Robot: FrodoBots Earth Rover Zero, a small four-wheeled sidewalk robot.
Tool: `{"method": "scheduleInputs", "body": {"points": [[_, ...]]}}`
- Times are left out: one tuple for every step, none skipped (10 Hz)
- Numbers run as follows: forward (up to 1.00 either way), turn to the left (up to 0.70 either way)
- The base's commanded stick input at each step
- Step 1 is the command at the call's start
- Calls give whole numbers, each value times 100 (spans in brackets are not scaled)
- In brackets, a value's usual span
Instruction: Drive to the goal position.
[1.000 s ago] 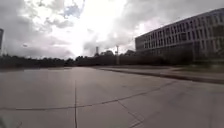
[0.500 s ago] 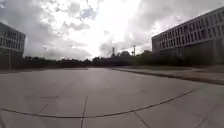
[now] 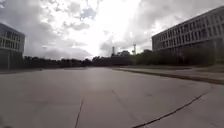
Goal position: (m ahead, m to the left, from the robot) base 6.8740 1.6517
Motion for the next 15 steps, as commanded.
{"method": "scheduleInputs", "body": {"points": [[70, 0], [70, 0], [70, 0], [70, 0], [70, 0], [70, 0], [70, 0], [70, 0], [70, 0], [70, 0], [70, 0], [70, 0], [70, 0], [70, 0], [70, 0]]}}
